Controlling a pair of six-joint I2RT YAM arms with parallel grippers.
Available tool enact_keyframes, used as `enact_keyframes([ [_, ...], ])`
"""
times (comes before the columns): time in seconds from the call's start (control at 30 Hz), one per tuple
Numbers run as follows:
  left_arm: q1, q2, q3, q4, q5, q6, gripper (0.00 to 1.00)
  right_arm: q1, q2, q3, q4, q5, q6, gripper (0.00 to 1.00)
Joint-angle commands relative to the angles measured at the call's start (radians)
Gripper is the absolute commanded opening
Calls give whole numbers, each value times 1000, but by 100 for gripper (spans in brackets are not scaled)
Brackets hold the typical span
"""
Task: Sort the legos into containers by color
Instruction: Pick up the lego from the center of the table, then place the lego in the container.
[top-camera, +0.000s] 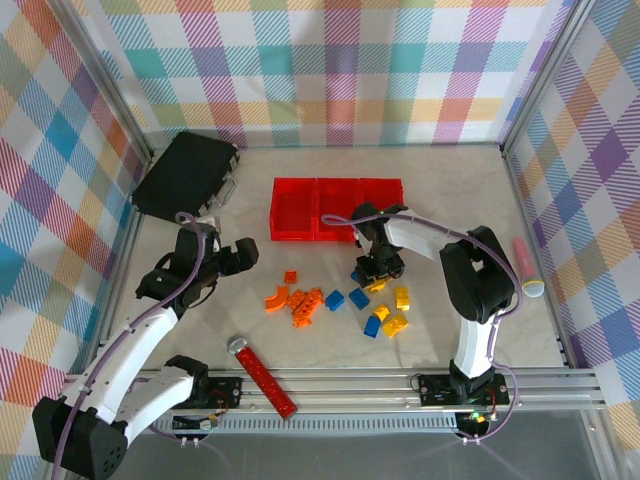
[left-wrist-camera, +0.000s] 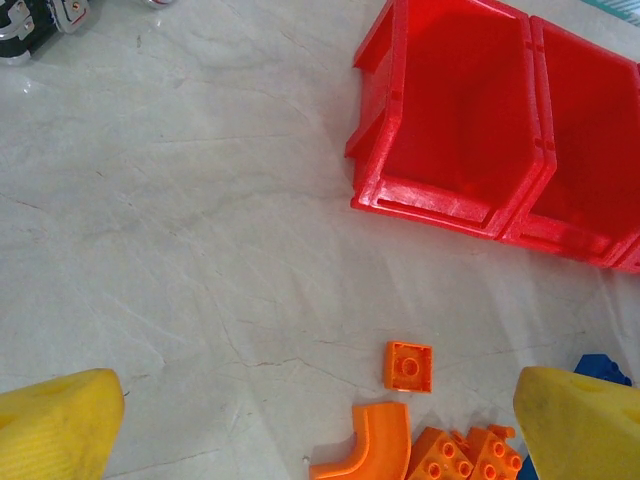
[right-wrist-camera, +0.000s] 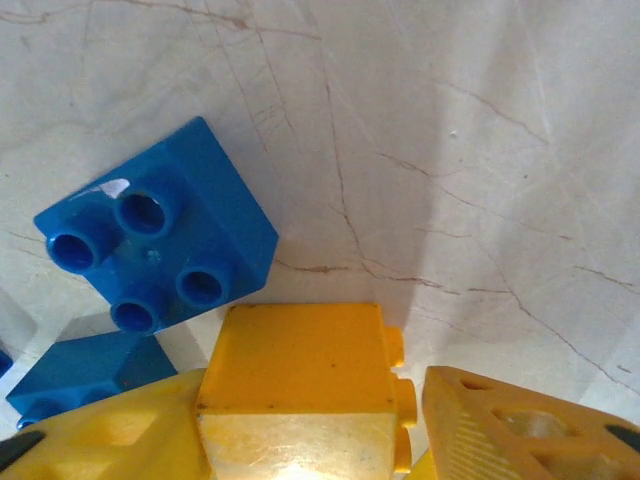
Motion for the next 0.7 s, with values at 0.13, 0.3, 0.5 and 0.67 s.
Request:
enact_keyframes([
  [0.13, -10, 1, -5, 19, -1, -9, 100, -11, -31, -17, -17, 15, 1, 44],
  [0.3, -10, 0, -2, 13, -2, -8, 100, -13, -68, 17, -69, 25, 20, 31],
  [0.5, -10, 1, 4, 7, -4, -6, 100, -14, -181, 143, -141, 66, 44, 28],
  [0.67, -10, 2, 6, 12, -6, -3, 100, -65, -103, 403, -189, 155, 39, 27],
])
